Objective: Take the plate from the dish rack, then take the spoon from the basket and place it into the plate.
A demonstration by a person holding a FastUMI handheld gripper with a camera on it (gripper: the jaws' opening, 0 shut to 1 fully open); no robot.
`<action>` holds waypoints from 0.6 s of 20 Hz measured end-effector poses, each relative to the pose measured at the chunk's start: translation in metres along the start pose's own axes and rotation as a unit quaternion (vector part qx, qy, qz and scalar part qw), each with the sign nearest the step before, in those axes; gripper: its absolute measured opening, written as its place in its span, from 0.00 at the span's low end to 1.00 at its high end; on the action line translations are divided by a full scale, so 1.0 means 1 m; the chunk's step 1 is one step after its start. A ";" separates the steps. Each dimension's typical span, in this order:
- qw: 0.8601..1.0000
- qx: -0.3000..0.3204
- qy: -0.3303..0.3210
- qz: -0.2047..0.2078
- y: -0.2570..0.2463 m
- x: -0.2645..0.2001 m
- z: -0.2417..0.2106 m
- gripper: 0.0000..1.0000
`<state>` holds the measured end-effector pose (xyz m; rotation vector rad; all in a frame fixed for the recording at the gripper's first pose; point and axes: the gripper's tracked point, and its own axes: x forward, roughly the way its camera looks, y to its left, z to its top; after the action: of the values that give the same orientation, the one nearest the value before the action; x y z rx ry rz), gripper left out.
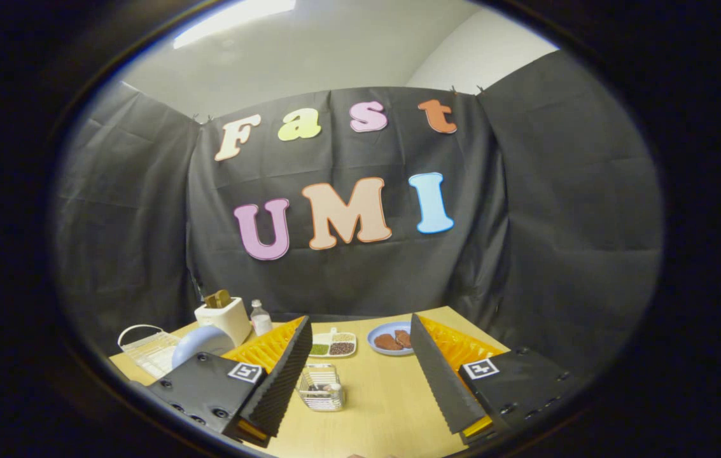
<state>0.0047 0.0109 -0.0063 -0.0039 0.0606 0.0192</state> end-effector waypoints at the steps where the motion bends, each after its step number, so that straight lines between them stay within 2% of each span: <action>1: 1.000 -0.006 0.003 0.002 0.007 0.002 0.003 1.00; 5: 0.999 -0.016 0.018 0.023 0.052 0.016 0.016 1.00; 9: 0.996 -0.046 0.038 0.063 0.118 0.038 0.022 1.00; 12: 0.991 -0.047 0.073 0.101 0.172 0.051 0.010 1.00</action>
<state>0.0530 0.1836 0.0002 -0.0939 0.2056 0.2236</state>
